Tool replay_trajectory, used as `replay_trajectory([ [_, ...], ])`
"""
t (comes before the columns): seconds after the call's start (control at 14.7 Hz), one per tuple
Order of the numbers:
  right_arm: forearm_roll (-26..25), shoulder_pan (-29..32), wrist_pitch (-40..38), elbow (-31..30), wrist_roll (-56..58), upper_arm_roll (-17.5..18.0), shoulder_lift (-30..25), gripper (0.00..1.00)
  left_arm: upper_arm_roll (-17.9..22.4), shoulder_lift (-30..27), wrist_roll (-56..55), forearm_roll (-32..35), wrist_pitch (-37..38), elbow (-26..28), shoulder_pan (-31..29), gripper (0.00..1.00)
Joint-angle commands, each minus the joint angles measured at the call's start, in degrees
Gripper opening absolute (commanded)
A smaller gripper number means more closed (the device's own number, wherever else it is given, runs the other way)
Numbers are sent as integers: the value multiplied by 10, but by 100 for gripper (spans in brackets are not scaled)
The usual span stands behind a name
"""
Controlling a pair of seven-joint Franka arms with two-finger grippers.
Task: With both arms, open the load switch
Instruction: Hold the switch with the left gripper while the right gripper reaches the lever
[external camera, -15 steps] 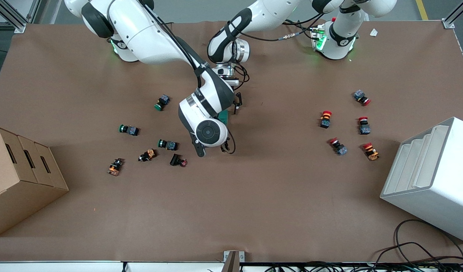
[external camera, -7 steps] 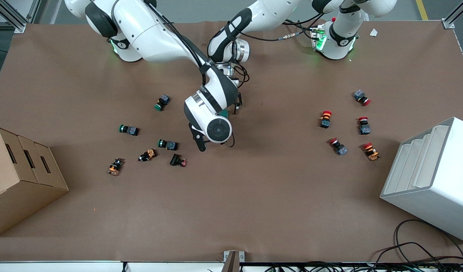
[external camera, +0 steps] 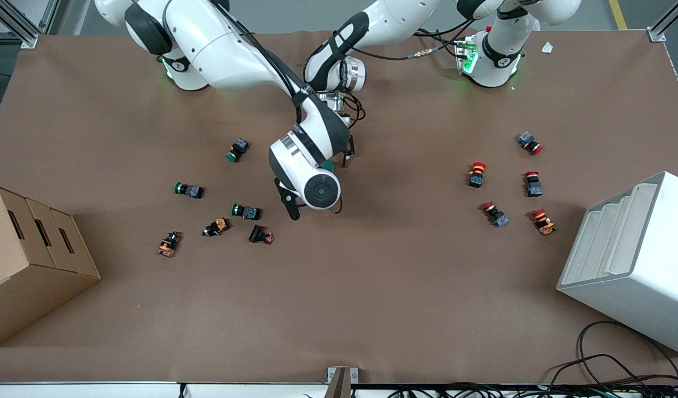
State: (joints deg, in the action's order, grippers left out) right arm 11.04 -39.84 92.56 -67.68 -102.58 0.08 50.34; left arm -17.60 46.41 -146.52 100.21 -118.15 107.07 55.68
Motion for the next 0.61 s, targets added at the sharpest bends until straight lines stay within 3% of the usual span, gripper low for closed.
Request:
replay_trajectory([
  [0.0,35,2,-52,-11,-1,5,-7,100,4,12,-26,0,-7,14,0,100],
  [0.54,64,-6,-105,-14,-1,4,-8,100,4,12,-30,-1,-7,20,-1,100],
])
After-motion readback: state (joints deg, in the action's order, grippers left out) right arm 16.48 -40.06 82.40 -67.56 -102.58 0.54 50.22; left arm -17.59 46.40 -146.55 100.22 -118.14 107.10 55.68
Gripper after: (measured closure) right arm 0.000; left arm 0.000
